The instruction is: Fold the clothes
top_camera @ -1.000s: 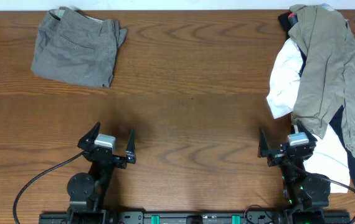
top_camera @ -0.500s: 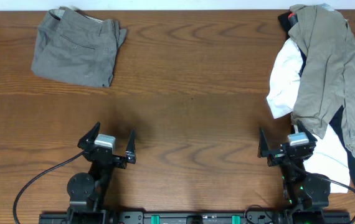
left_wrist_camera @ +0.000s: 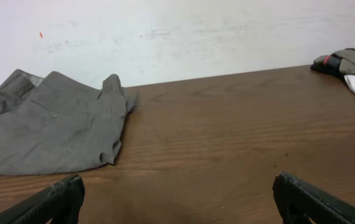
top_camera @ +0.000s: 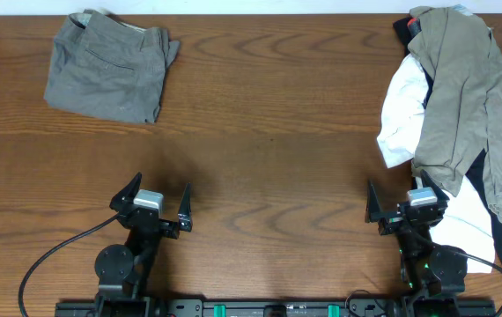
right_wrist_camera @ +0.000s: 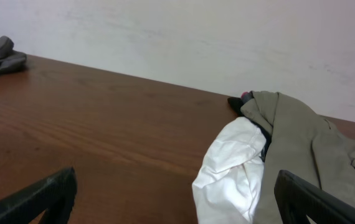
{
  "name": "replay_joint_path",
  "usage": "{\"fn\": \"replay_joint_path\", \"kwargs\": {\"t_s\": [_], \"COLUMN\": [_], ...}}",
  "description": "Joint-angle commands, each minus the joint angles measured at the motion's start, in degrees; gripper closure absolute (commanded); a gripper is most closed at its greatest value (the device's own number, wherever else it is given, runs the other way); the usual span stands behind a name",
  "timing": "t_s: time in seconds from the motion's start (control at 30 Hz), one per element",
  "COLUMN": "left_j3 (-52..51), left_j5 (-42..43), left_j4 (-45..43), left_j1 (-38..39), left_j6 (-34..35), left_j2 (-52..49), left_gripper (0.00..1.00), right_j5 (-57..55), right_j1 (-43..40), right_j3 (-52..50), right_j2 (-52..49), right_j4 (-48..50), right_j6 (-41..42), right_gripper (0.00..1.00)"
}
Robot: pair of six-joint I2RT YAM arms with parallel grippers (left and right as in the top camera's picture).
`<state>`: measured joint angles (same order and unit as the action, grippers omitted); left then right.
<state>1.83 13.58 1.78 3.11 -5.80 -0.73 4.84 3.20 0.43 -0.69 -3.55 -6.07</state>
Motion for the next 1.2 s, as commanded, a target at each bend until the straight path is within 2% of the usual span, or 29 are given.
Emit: {"fn": "replay_joint_path", "kwargs": {"t_s": [0.0,0.37,0.67,0.9,1.17], "left_j3": [-1.60,-1.57,1.09,10.54,30.25], "left_j5": [0.96,1.57,2.45,2.47,3.65], "left_j4": [0.72,-0.13,-1.18,-0.70,7.45], "left_j1": [0.24,0.24,0.24,0.24,0.24], "left_j6": [0.70,0.72,0.70,0.70,0.68], "left_j2": [0.50,0.50,-1.38,-13.66,-34.64], "left_gripper": [0.02,0.02,0.02,0.02,0.02], "right_j5": [-0.76,0.11,0.11,0.09,2.67], "right_j1": [0.50,0.50,0.50,0.50,0.50], "right_j3": [-0.11,-0.11,1.20,8.37,22.43], "right_j2": [0.37,0.37,0.15,-5.38,-21.97], "right_j4": [-0.17,0.26,5.07,5.05,4.13], "right_j6": [0.68,0.87,0.90,0.87,0.87], "right_gripper": [0.01,0.01,0.01,0.01,0.01]}}
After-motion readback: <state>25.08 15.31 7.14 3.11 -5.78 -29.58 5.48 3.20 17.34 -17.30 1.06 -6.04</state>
